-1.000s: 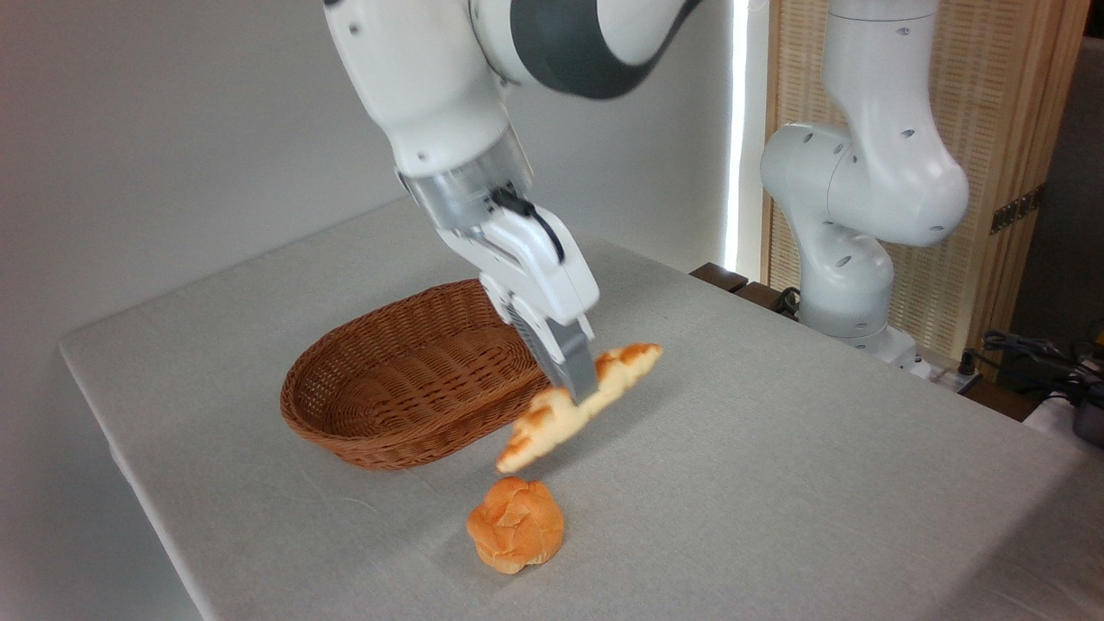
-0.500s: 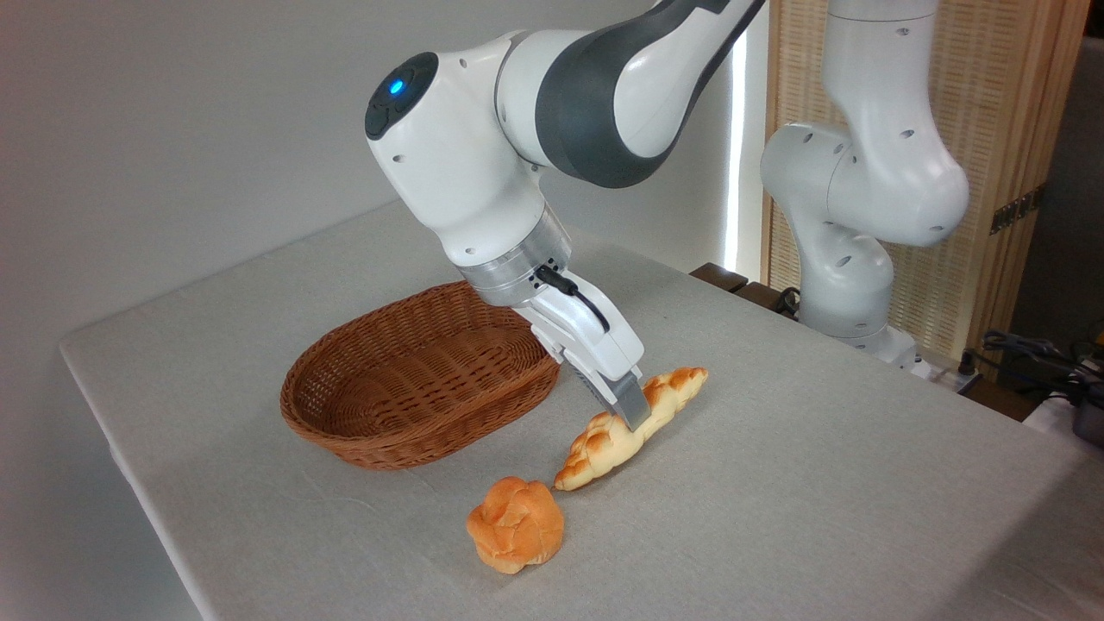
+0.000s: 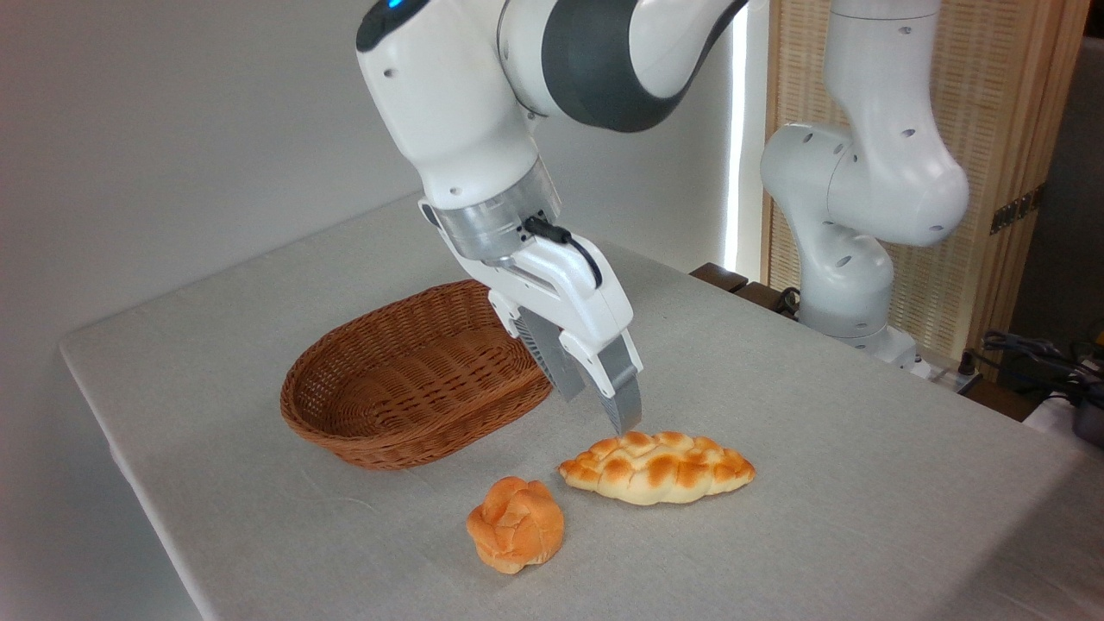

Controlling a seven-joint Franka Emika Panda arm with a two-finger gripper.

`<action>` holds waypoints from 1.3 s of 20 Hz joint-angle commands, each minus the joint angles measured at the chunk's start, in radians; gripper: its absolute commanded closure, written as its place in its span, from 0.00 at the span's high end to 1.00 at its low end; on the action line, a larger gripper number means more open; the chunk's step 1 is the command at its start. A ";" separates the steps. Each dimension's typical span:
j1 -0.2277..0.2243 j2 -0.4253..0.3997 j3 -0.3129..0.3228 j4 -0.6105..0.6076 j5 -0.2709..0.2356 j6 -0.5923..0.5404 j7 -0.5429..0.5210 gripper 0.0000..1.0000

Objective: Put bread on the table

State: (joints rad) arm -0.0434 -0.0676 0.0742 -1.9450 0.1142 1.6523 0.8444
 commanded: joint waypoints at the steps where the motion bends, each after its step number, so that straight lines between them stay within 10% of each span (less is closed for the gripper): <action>1: -0.009 -0.032 0.010 0.090 -0.025 -0.012 0.002 1.00; 7: 0.039 -0.031 -0.029 0.248 -0.182 -0.054 0.007 1.00; 10: 0.166 -0.020 -0.164 0.313 -0.223 -0.062 -0.031 1.00; 26: 0.168 0.060 -0.228 0.334 -0.123 -0.051 -0.128 1.00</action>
State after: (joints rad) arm 0.1216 -0.0170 -0.1472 -1.6324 -0.0234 1.6212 0.7244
